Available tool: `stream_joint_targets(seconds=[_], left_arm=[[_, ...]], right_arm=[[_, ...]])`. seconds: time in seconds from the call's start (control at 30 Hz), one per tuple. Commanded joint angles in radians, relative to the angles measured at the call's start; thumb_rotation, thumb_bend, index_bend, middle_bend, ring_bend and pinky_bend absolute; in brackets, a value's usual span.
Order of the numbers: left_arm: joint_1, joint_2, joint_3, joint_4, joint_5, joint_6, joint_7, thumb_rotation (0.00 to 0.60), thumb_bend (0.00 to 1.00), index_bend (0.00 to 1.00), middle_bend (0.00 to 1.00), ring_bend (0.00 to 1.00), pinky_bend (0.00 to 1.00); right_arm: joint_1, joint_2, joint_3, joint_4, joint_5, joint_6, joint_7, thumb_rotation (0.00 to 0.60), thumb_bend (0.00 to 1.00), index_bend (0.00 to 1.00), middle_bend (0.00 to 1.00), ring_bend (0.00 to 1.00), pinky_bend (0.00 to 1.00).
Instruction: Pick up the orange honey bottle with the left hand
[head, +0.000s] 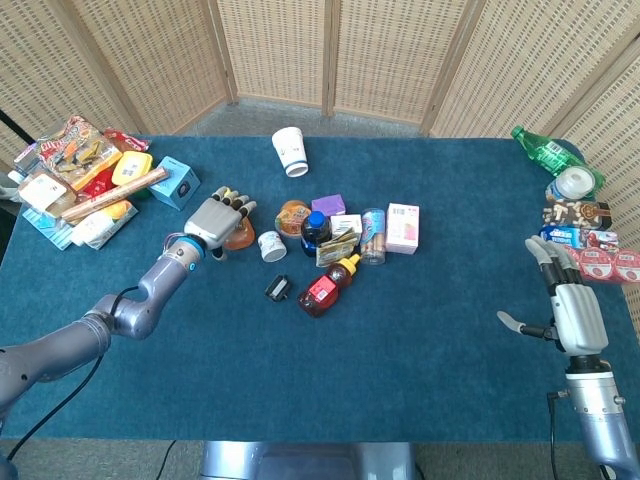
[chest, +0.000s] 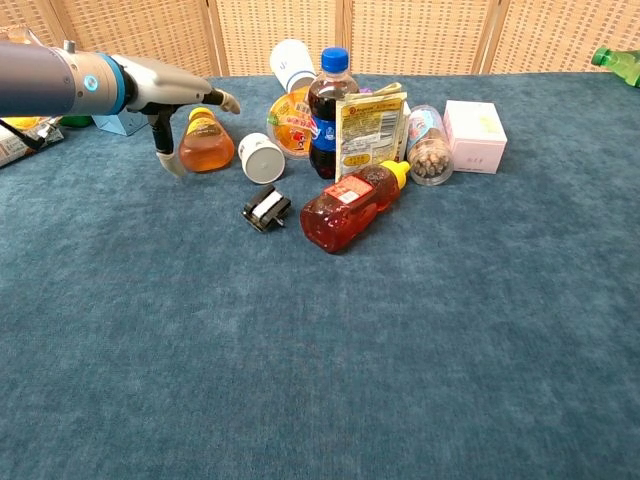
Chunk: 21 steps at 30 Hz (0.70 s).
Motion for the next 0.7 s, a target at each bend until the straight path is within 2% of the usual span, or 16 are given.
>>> stream_joint_targets(seconds=[0.03,0.17,0.3,0.37,0.5,0.57,0.7], left_arm=[[0.002,0.012,0.014,-0.014,-0.020,-0.003,0.007,0.600,0.17,0.06,0.00,0.00,0.10],[0.008,0.036,0.039,-0.052,-0.055,0.000,0.016,0.600,0.17,0.07,0.00,0.00,0.13],[0.025,0.079,0.061,-0.119,-0.067,0.019,0.014,0.600,0.17,0.08,0.00,0.01,0.24],[0.036,0.110,0.075,-0.159,-0.071,0.027,0.012,0.600,0.17,0.09,0.00,0.05,0.31],[0.057,0.171,0.093,-0.232,-0.073,0.044,-0.006,0.600,0.17,0.12,0.01,0.24,0.44],[0.068,0.206,0.103,-0.269,-0.066,0.051,-0.015,0.600,0.17,0.13,0.03,0.33,0.48],[0.085,0.273,0.119,-0.343,-0.057,0.051,-0.037,0.600,0.17,0.14,0.07,0.43,0.50]], right_arm=[[-0.001,0.000,0.001,-0.001,-0.001,0.002,0.001,0.600,0.00,0.00,0.00,0.00,0.00],[-0.002,-0.001,0.002,-0.001,-0.002,0.007,0.001,0.600,0.00,0.00,0.00,0.00,0.00],[-0.004,-0.001,0.004,-0.002,-0.001,0.010,0.003,0.600,0.00,0.00,0.00,0.00,0.00],[-0.005,-0.001,0.004,-0.001,-0.002,0.012,0.003,0.600,0.00,0.00,0.00,0.00,0.00],[-0.005,-0.002,0.003,-0.002,-0.006,0.014,0.002,0.600,0.00,0.00,0.00,0.00,0.00],[-0.006,-0.002,0.003,-0.003,-0.007,0.015,0.001,0.600,0.00,0.00,0.00,0.00,0.00],[-0.006,-0.002,0.003,-0.003,-0.009,0.016,-0.001,0.600,0.00,0.00,0.00,0.00,0.00]])
